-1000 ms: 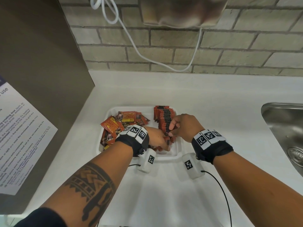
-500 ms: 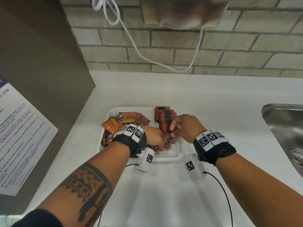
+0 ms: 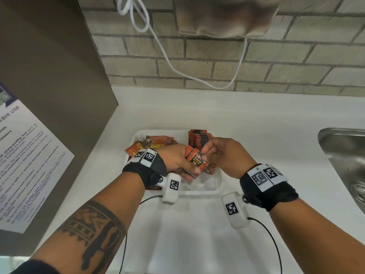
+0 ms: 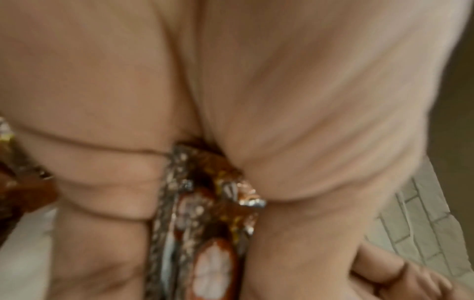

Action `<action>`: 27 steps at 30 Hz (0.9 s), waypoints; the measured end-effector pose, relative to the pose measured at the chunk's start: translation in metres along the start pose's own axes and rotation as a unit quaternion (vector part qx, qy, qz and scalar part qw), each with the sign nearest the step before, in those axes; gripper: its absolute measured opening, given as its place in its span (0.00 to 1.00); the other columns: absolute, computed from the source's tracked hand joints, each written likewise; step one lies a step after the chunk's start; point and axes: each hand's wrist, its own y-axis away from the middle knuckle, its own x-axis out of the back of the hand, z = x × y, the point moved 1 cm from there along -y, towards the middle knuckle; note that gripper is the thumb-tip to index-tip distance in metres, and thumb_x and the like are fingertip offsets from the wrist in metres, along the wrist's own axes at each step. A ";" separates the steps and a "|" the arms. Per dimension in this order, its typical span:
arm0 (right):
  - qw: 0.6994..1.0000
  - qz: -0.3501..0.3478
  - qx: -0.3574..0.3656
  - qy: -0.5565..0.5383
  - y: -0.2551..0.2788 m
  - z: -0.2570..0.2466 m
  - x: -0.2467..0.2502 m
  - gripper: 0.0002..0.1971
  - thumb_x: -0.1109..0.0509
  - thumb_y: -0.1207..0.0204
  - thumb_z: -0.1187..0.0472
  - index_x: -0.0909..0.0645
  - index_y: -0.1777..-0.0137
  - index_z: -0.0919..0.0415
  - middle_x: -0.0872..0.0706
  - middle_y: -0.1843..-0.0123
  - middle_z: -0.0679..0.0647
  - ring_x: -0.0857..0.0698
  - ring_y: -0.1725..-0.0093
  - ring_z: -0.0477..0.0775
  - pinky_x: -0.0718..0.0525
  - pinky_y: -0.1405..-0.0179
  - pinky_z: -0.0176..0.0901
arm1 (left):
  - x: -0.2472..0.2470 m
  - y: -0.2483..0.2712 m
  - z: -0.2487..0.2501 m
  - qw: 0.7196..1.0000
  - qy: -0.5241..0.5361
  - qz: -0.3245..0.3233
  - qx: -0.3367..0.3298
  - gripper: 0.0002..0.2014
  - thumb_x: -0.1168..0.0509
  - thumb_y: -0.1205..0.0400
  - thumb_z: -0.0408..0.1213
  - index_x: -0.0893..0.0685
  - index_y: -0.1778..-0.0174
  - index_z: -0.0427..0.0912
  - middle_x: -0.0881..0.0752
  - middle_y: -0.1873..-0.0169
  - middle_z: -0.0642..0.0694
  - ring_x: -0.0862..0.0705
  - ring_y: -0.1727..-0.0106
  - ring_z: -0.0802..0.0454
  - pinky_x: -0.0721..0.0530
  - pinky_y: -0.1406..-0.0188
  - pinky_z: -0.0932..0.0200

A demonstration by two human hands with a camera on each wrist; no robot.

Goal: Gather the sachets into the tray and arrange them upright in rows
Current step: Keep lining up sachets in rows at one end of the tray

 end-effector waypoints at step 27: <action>0.982 0.028 -0.058 0.180 -0.006 0.016 -0.012 0.04 0.24 0.28 0.61 0.10 0.62 0.52 0.11 0.61 0.47 0.16 0.63 0.41 0.26 0.70 0.28 | -0.020 -0.004 0.004 0.884 -0.456 0.048 0.091 0.22 0.31 0.21 0.62 0.10 0.56 0.43 0.13 0.72 0.52 0.18 0.73 0.55 0.19 0.66 0.62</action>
